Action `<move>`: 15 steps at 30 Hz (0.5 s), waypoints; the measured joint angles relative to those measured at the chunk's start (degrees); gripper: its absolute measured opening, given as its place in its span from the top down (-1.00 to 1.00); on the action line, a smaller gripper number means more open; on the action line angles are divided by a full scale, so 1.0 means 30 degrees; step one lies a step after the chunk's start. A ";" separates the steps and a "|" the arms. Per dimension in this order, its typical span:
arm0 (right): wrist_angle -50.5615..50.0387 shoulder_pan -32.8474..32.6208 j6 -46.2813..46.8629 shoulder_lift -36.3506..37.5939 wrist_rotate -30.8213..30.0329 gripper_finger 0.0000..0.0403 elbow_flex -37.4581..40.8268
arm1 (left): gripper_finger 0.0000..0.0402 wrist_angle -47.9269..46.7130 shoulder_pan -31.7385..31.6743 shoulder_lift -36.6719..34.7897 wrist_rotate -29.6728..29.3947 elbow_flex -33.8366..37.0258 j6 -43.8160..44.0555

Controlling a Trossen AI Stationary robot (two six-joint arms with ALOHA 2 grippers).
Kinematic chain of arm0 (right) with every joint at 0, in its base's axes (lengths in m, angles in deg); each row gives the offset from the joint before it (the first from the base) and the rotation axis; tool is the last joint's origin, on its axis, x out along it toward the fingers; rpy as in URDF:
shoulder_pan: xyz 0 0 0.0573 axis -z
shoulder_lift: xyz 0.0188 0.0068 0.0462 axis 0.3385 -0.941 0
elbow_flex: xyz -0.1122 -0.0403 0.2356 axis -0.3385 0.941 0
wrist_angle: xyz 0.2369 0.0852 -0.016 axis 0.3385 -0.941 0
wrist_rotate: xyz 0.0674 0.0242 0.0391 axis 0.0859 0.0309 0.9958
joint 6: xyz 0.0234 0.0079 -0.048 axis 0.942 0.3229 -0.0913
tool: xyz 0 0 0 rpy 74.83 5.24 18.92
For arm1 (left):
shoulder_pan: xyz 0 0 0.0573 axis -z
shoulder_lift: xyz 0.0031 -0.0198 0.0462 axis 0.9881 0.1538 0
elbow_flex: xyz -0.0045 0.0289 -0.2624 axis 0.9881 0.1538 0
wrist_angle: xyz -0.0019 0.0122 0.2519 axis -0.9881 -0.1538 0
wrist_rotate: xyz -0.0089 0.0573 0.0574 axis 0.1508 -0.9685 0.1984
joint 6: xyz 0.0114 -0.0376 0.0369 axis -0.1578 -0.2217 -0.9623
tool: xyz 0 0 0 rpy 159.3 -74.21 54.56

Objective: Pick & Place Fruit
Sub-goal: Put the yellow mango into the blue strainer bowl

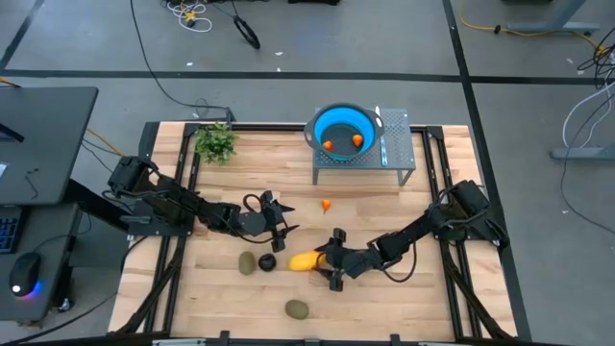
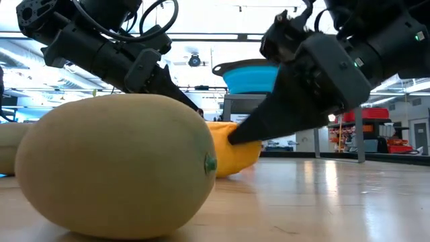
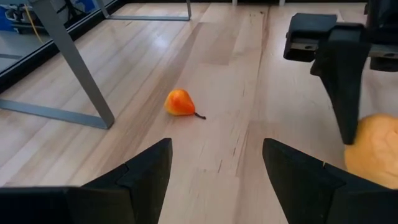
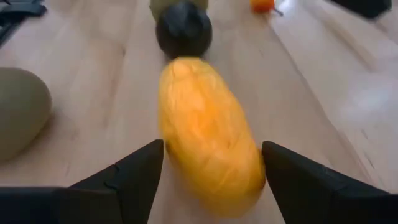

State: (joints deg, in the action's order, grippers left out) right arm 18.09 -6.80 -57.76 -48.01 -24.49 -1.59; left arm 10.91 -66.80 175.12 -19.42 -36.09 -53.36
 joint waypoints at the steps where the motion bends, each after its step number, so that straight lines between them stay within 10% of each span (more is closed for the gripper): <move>1: 0.0175 0.0000 -0.0216 0.0000 0.0001 -0.39 0.0000 | -0.29 0.0001 0.0000 0.0000 0.0000 0.0000 0.0000; 15: 0.0368 -0.0029 -0.1175 0.0007 0.0217 -0.37 0.0000 | -0.29 -0.0023 0.0000 0.0000 0.0000 0.0000 0.0000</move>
State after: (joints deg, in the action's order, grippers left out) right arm 19.19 -6.89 -61.29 -47.99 -23.84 -1.59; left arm 10.84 -66.80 175.12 -19.42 -36.09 -53.36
